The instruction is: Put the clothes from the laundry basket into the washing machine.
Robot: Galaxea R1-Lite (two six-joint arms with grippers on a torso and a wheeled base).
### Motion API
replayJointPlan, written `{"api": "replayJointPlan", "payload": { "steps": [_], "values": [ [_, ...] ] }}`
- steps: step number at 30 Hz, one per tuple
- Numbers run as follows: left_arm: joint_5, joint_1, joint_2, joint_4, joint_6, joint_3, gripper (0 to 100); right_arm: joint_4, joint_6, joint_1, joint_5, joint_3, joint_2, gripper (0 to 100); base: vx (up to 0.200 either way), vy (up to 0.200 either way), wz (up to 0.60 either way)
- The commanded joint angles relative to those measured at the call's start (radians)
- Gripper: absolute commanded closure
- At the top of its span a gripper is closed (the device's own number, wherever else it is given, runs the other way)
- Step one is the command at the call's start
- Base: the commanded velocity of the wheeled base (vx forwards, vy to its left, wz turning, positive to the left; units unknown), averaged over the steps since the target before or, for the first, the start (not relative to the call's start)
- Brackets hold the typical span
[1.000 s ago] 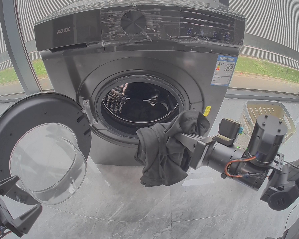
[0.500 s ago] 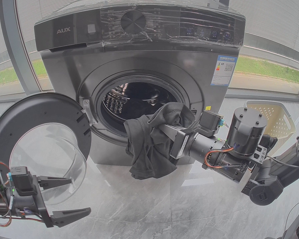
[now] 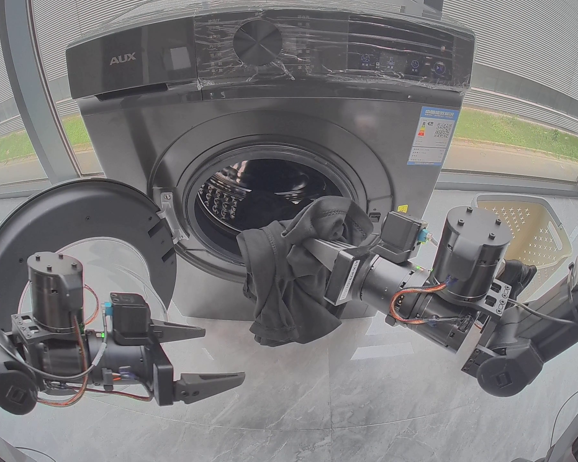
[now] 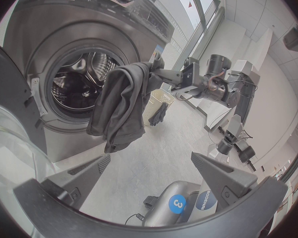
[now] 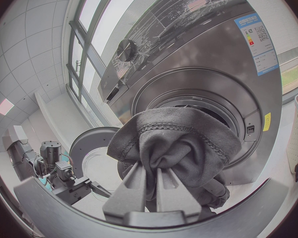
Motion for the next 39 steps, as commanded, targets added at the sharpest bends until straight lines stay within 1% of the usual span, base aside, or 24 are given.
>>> {"api": "replayJointPlan", "payload": {
  "steps": [1,4,5,7,10,12,13,14,15,16,17,18,20,25,27,28,29,31,32,34,39],
  "values": [
    [0.001,-0.024,0.132,-0.012,-0.005,-0.051,0,0.0,0.0,0.005,-0.002,-0.001,0.001,100,0.0,0.0,0.0],
    [0.001,-0.025,0.173,-0.014,-0.005,-0.077,0,0.0,0.0,0.005,-0.002,-0.002,0.003,100,0.0,0.0,0.0],
    [0.001,-0.025,0.207,-0.02,-0.007,-0.106,0,0.0,0.0,0.008,-0.002,-0.001,0.001,100,0.0,0.0,0.0],
    [-0.003,-0.025,0.216,-0.026,-0.007,-0.115,0,0.0,0.0,0.008,-0.002,-0.001,0.001,100,0.0,0.0,0.0],
    [-0.012,-0.028,0.245,-0.049,-0.022,-0.14,0,-0.004,-0.001,0.008,-0.003,0.005,0.001,100,0.0,0.0,0.0],
    [-0.012,-0.048,0.252,-0.06,-0.048,-0.15,0,-0.004,-0.001,0.008,-0.003,0.007,0.001,100,0.0,0.0,0.0],
    [-0.012,-0.048,0.252,-0.06,-0.048,-0.15,0,-0.004,-0.001,0.008,-0.003,0.007,0.001,100,0.0,0.0,0.0],
    [-0.012,-0.065,0.256,-0.072,-0.073,-0.16,0,-0.004,-0.001,0.008,-0.003,0.007,0.001,100,0.0,0.0,0.0],
    [-0.012,-0.074,0.258,-0.08,-0.088,-0.163,0,-0.004,-0.001,0.008,-0.003,0.007,0.001,100,0.0,0.0,0.0],
    [-0.012,-0.076,0.258,-0.082,-0.089,-0.164,0,-0.006,-0.001,0.008,-0.003,0.008,0.001,100,0.0,0.0,0.0],
    [-0.012,-0.091,0.267,-0.097,-0.109,-0.17,0,-0.007,-0.001,0.008,-0.003,0.008,0.001,100,0.0,0.0,0.0],
    [-0.012,-0.093,0.268,-0.1,-0.111,-0.172,0,-0.007,-0.001,0.008,-0.003,0.008,0.001,100,0.0,0.0,0.0],
    [-0.01,-0.102,0.304,-0.147,-0.122,-0.178,0,-0.007,-0.001,0.008,-0.003,0.008,0.001,100,0.0,0.0,0.0],
    [0.002,-0.102,0.364,-0.229,-0.123,-0.184,0,-0.007,-0.001,0.01,-0.003,0.01,0.001,100,0.0,0.0,0.0],
    [0.002,-0.102,0.364,-0.229,-0.123,-0.184,0,-0.007,-0.001,0.01,-0.003,0.01,0.001,100,0.0,0.0,0.0],
    [0.004,-0.102,0.396,-0.278,-0.131,-0.186,0,-0.009,-0.003,0.01,-0.003,0.011,0.0,100,0.0,0.0,0.0],
    [0.008,-0.1,0.42,-0.299,-0.129,-0.19,0,-0.009,-0.003,0.01,-0.003,0.011,0.0,100,0.0,0.0,0.0],
    [0.027,-0.096,0.454,-0.341,-0.122,-0.193,0,-0.007,-0.003,0.01,-0.003,0.011,0.0,100,0.0,0.0,0.0],
    [0.045,-0.094,0.469,-0.37,-0.123,-0.19,0,-0.007,-0.003,0.01,-0.003,0.011,0.0,100,0.0,0.0,0.0],
    [0.066,-0.093,0.48,-0.405,-0.125,-0.183,0,-0.007,-0.005,0.01,-0.003,0.011,0.0,100,0.0,0.0,0.0],
    [0.076,-0.088,0.483,-0.424,-0.125,-0.183,0,-0.007,-0.005,0.01,-0.005,0.013,-0.002,100,0.0,0.0,0.0]
  ]
}}
